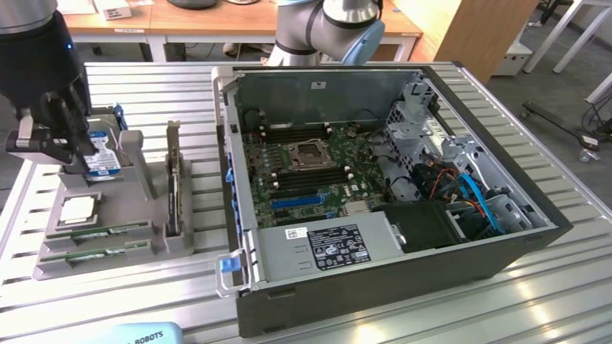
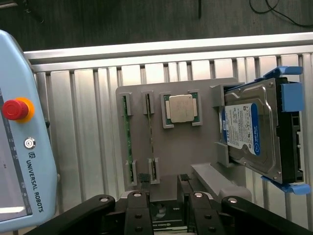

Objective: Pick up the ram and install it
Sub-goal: 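Pick up the ram and move it above insertion slot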

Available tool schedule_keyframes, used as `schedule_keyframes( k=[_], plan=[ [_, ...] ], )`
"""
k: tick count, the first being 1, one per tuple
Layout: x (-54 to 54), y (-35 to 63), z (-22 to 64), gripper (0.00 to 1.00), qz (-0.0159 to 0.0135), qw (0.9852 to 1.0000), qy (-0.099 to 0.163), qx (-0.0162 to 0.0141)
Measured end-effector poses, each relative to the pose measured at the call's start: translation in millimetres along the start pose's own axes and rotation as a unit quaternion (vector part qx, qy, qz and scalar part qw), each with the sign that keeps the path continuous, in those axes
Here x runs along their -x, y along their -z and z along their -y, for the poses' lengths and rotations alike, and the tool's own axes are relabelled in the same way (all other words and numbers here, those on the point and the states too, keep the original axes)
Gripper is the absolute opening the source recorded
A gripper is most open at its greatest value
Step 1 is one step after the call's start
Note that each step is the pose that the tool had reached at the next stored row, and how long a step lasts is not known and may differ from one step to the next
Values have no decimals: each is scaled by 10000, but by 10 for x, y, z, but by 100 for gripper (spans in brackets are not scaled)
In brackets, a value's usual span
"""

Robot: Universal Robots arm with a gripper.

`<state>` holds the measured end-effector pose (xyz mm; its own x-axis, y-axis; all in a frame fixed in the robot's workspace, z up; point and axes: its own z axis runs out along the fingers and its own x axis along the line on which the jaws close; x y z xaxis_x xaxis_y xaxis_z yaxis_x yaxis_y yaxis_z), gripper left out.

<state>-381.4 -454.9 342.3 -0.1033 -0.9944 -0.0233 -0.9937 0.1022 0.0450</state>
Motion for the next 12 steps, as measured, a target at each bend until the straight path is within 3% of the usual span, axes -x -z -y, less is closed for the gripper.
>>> schedule_keyframes(
  k=[12],
  plan=[
    [-132, 4, 14, 35, 0, 10000, 0, 0]
  ],
)
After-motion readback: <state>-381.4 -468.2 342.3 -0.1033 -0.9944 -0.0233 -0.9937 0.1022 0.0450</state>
